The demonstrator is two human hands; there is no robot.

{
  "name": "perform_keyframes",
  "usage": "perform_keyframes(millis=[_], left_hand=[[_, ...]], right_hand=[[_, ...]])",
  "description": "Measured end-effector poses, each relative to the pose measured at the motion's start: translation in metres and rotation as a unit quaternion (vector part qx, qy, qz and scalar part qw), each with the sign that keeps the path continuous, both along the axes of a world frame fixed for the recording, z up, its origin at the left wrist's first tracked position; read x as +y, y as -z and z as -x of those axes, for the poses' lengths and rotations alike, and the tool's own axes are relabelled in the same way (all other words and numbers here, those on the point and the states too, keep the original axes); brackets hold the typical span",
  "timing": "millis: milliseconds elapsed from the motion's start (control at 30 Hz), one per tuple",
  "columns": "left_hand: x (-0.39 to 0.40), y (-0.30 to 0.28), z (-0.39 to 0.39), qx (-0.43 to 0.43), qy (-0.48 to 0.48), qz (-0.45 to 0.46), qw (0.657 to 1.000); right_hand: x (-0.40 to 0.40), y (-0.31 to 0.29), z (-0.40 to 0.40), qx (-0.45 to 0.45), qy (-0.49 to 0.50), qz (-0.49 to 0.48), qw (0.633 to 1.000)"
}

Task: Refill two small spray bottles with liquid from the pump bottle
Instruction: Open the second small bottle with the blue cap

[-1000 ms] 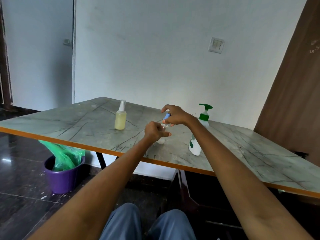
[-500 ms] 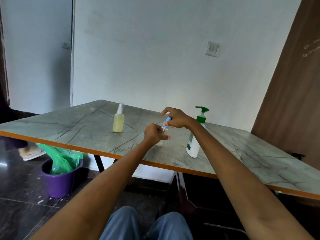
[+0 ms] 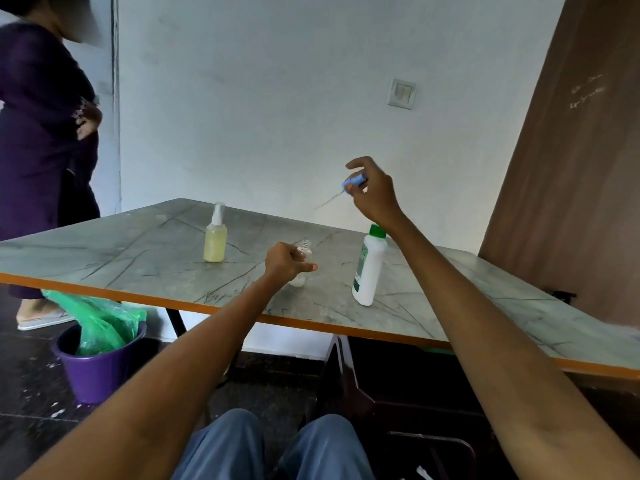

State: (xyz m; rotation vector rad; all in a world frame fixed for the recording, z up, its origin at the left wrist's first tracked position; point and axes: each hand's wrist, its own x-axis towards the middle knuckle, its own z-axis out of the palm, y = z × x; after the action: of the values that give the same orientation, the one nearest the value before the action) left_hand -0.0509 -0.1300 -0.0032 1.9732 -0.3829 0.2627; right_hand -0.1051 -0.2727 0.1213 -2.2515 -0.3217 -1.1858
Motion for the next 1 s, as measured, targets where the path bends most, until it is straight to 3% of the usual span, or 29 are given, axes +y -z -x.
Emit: perform_keyframes(millis=[100, 200, 433, 567, 1000], left_hand=[[-0.002, 0.001, -0.001, -0.008, -0.006, -0.009, 1.000], [-0.005, 0.003, -0.004, -0.018, -0.014, -0.009, 1.000], [-0.024, 0.005, -0.004, -0.027, 0.003, -0.002, 1.000], [-0.033, 0.003, -0.002, -0.027, 0.005, -0.006, 1.000], [-0.035, 0.000, 0.003, -0.010, 0.016, -0.002, 1.000]], right_hand=[[-0.025, -0.003, 0.012, -0.097, 0.033, -0.046, 0.994], [-0.060, 0.002, 0.021, -0.119, 0.095, -0.079, 0.985], [-0.147, 0.062, 0.039, 0.045, 0.218, -0.158, 0.962], [-0.178, 0.095, 0.042, 0.118, 0.273, -0.154, 0.942], [-0.201, 0.120, 0.041, 0.290, 0.306, -0.110, 0.900]])
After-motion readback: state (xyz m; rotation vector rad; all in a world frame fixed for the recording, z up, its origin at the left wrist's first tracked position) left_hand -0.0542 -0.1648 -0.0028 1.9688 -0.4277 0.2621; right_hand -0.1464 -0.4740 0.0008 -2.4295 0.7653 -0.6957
